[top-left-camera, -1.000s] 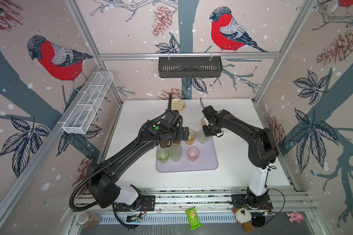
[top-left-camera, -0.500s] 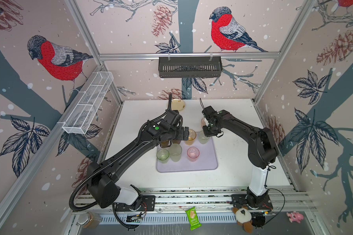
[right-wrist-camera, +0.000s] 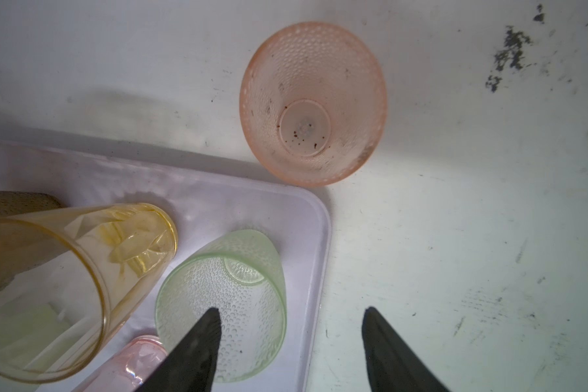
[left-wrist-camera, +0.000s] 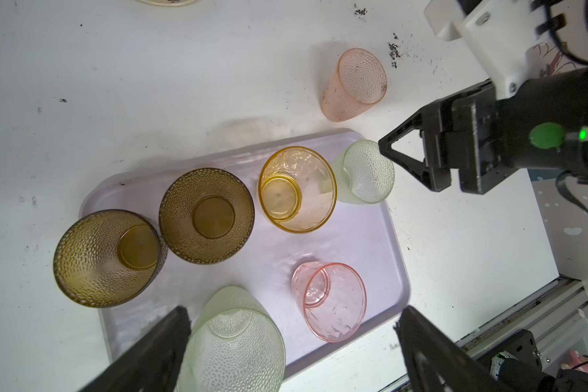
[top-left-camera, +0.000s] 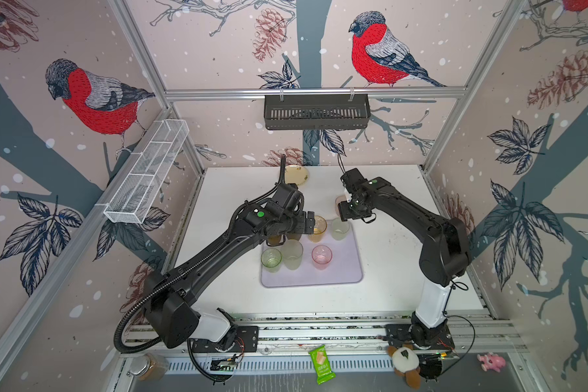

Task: Place the glasses into the tray
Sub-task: Place the glass on the tray, then pick up the glass from the top-center of the table.

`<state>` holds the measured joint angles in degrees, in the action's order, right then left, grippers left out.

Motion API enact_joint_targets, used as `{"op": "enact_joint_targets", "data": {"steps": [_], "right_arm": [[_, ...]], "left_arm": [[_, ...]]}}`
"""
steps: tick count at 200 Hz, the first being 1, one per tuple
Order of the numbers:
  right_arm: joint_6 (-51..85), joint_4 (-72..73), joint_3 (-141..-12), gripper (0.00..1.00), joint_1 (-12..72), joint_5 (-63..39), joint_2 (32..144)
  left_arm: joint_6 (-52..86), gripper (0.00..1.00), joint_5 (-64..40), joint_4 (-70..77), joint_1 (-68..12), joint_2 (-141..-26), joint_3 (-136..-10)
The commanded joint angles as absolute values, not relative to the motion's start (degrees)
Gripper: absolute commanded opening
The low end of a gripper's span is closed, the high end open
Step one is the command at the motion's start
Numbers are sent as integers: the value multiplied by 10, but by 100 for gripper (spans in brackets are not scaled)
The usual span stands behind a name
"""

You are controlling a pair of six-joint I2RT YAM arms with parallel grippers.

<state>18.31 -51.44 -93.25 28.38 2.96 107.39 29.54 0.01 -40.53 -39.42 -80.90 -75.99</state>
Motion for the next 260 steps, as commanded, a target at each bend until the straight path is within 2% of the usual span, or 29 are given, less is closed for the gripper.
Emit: {"op": "enact_joint_targets", "data": {"steps": [1,33,82,128,214,260], "right_arm": [[190,-537,-958,75,268,29,1067],[173,-555,-1010,82,230,24,1085],[159,-558,-1069,82,189,8,1127],[149,-574,-1147,78,180,-14,1195],[138,-572,-1195,74,182,-31,1278],[138,-568,-1199,62,191,-41,1300]], "left_arm": [[287,96,-13,-381,-394,-807,-761],[273,96,-43,-364,-394,-815,-769],[254,96,-79,-317,-395,-827,-786],[242,96,-83,-310,-396,-860,-824],[237,96,-102,-264,-405,-921,-856],[234,96,-100,-269,-408,-938,-878]]}}
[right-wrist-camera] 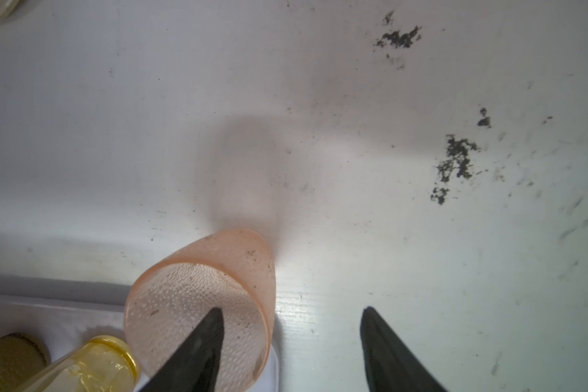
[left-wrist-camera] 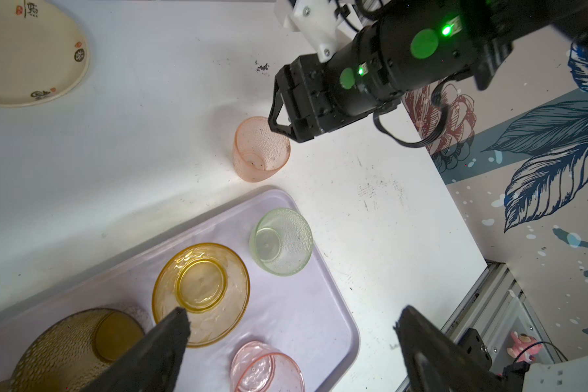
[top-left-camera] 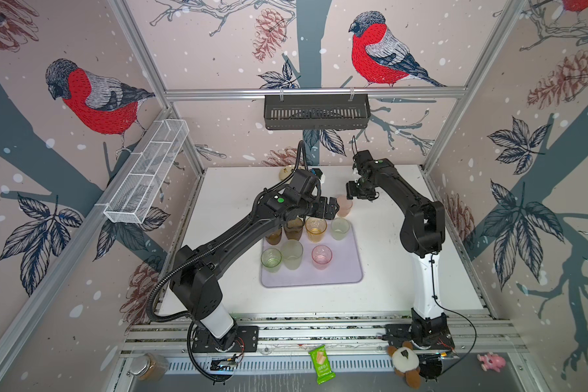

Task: Place the glasses into the tray
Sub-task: Pick up the glass from the top-center of the table.

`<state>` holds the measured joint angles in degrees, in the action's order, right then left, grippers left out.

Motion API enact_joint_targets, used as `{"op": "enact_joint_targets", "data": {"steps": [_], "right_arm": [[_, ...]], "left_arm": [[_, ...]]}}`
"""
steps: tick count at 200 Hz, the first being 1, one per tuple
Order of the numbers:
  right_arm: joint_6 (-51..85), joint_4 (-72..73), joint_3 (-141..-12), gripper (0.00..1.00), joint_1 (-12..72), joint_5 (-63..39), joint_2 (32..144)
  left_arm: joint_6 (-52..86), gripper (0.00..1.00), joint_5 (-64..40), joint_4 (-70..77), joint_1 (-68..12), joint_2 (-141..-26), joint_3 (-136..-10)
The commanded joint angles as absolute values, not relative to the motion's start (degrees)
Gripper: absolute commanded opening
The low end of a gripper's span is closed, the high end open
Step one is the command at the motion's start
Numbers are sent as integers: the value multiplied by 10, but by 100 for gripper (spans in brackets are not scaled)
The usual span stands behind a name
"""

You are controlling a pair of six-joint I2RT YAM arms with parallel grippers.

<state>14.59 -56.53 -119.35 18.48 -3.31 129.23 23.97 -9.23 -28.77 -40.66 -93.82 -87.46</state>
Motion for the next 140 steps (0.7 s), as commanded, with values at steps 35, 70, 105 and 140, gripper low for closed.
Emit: {"op": "enact_joint_targets", "data": {"steps": [35,70,105,140], "right_arm": [[140,-565,-1194,54,195,-38,1310],[139,-557,-1184,44,197,-33,1310],[139,-554,-1179,40,198,-29,1314],[140,-551,-1178,35,201,-26,1315]], "left_arm": [[237,96,-97,-268,-408,-929,-872],[240,96,-92,-269,-408,-922,-873],[239,96,-90,-272,-408,-917,-871],[234,96,-85,-276,-408,-915,-873]]}}
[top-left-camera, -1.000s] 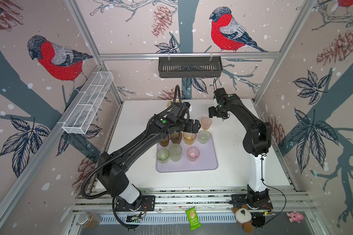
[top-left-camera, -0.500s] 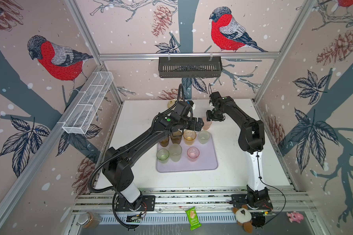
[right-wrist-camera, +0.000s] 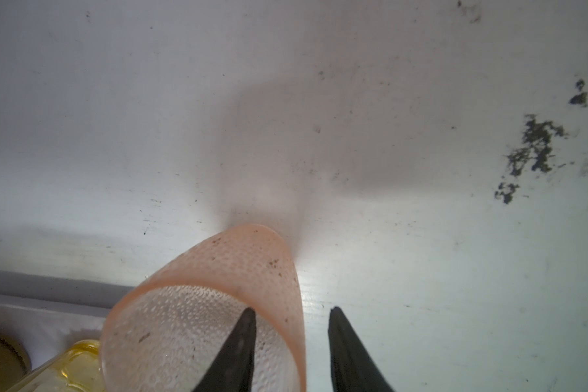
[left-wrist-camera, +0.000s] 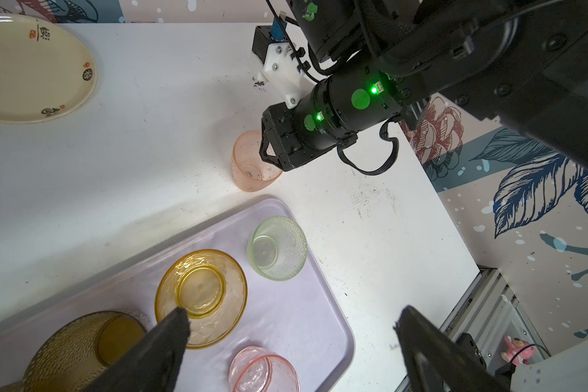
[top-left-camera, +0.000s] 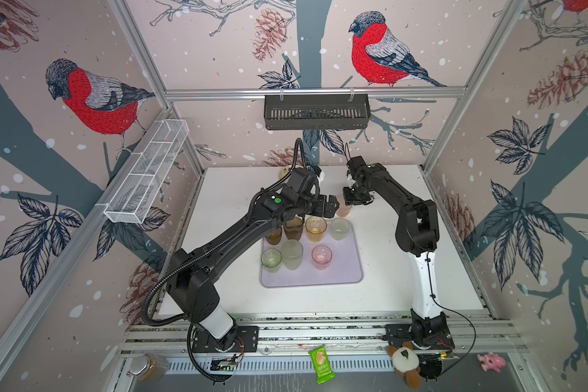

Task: Place the glasses into the tray
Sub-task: Pick up the glass from the top-center of the table.

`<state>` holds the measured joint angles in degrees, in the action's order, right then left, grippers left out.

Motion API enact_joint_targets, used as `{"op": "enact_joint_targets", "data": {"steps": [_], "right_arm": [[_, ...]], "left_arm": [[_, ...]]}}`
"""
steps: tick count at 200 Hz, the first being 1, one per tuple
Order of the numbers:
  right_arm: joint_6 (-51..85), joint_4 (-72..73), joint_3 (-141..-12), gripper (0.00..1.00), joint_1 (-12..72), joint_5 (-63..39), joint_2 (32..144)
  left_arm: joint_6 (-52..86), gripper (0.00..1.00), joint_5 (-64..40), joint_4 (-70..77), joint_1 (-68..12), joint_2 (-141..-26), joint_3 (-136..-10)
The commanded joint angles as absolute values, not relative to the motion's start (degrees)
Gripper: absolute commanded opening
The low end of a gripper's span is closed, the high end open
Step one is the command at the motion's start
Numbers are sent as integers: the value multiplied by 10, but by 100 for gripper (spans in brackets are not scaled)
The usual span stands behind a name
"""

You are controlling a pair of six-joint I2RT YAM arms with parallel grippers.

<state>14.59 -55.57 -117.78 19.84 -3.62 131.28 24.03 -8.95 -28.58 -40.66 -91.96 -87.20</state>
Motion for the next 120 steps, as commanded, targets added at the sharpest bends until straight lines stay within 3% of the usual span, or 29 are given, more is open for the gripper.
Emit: {"op": "enact_joint_targets", "data": {"steps": [1,120], "right_arm": [[140,-551,-1178,34,201,-26,1315],[141,-544,-1172,20,204,-18,1311]], "left_arm": [[234,96,-85,-276,-408,-915,-873],[233,96,-77,-279,-407,-911,-870]]}}
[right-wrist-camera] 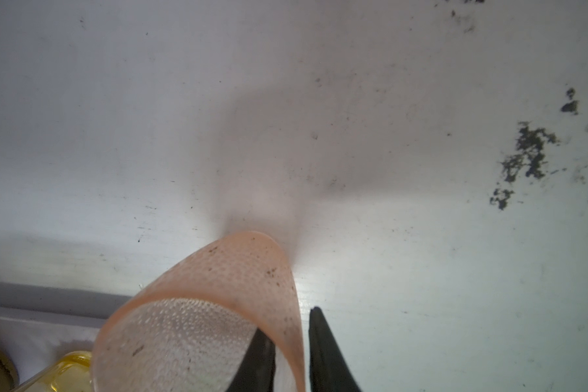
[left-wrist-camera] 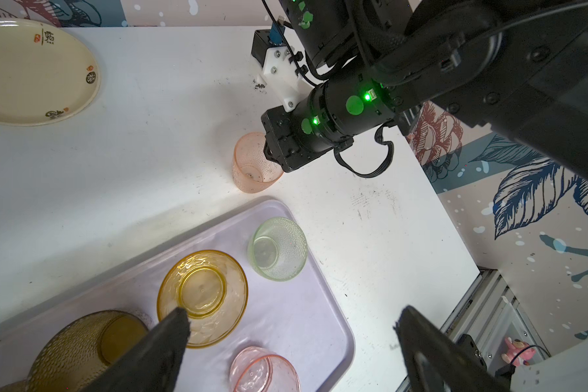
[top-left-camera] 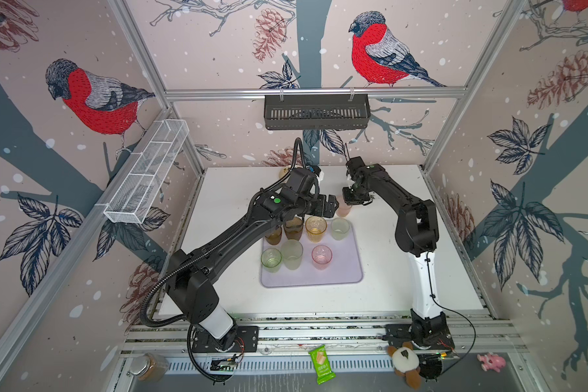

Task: Place the glasses into the tray
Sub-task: Pick up the glass from the top-center of the table.

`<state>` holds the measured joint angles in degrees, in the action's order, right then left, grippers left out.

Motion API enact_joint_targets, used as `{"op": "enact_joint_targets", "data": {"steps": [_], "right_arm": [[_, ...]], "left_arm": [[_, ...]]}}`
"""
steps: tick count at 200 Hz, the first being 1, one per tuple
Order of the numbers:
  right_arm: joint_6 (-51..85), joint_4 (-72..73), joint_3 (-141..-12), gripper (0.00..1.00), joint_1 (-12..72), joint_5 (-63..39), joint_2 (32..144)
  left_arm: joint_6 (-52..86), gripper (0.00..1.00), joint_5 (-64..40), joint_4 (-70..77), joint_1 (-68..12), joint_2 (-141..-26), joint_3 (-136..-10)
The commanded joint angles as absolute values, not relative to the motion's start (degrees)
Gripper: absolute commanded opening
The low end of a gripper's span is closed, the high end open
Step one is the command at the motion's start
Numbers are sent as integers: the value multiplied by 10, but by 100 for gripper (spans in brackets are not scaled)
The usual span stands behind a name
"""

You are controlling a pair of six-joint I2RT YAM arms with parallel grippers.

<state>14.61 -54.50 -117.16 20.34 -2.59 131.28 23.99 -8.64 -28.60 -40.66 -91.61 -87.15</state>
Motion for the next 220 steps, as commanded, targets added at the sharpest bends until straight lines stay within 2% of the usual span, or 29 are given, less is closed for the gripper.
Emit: {"op": "enact_joint_targets", "data": {"steps": [1,142,220], "right_arm": [[141,-544,-1172,19,204,-18,1310],[140,-549,-1183,6,200,-3,1291],[138,-588,-1219,4,197,12,1249]], "left_arm": [[233,96,-77,-279,-407,-911,-870],[239,96,-74,-272,-407,-904,-862],[241,96,-69,-254,-407,-886,-833]]}}
